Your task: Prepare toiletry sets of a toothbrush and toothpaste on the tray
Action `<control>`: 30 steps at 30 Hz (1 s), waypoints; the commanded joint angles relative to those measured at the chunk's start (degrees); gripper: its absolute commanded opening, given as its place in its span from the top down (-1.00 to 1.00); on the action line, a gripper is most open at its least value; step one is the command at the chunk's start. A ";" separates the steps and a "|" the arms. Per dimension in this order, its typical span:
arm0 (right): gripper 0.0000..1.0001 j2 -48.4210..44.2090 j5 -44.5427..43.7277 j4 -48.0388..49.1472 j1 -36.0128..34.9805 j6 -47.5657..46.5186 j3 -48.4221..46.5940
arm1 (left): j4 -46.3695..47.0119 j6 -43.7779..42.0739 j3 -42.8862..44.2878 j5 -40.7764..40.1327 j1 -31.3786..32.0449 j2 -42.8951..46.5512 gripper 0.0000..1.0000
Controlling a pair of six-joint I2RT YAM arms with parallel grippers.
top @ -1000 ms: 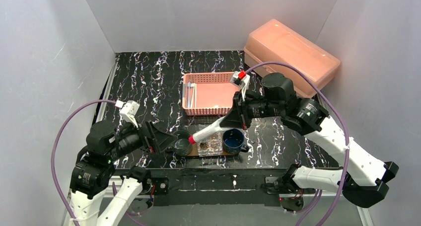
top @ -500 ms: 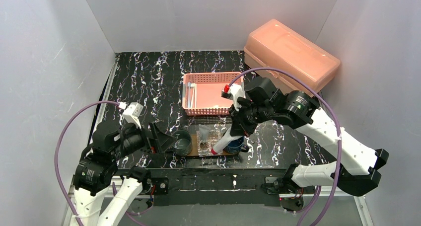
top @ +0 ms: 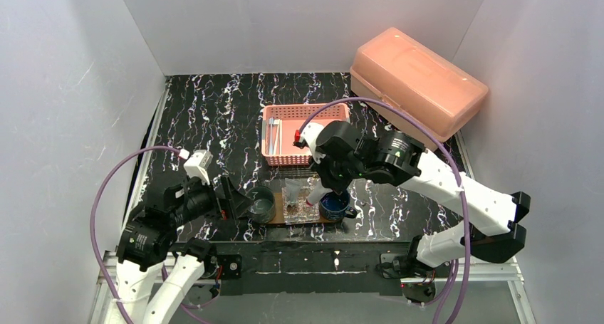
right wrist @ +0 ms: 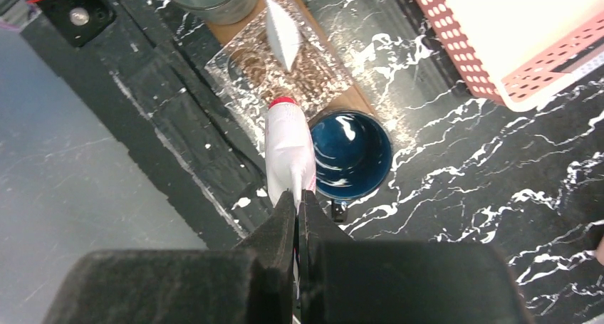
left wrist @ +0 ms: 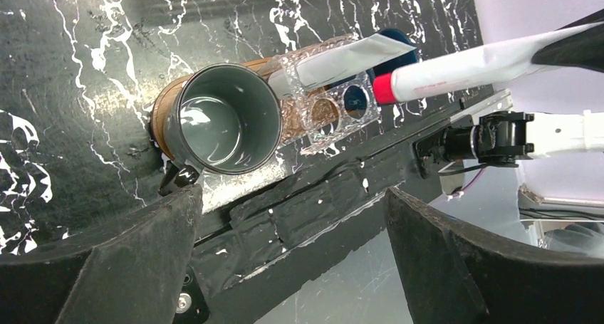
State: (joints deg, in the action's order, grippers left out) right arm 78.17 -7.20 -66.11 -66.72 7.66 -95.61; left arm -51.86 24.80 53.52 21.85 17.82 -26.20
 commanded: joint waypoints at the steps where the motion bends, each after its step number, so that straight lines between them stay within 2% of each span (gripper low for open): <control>1: 0.97 0.75 -7.08 1.09 -1.07 0.43 -3.79 | 0.78 -1.15 -2.10 -1.02 0.09 0.81 -0.97; 7: 0.97 2.17 -8.27 3.15 -1.73 0.36 -3.65 | 3.87 0.16 -5.84 -0.95 0.06 3.12 -0.97; 30: 0.97 4.35 -8.92 9.92 -1.84 0.25 2.32 | 5.48 1.04 -7.81 -2.60 0.03 5.72 -0.97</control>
State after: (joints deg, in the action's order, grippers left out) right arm 82.37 -14.74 -59.81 -68.27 7.75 -93.82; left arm -46.72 25.78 46.19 19.79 17.82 -21.02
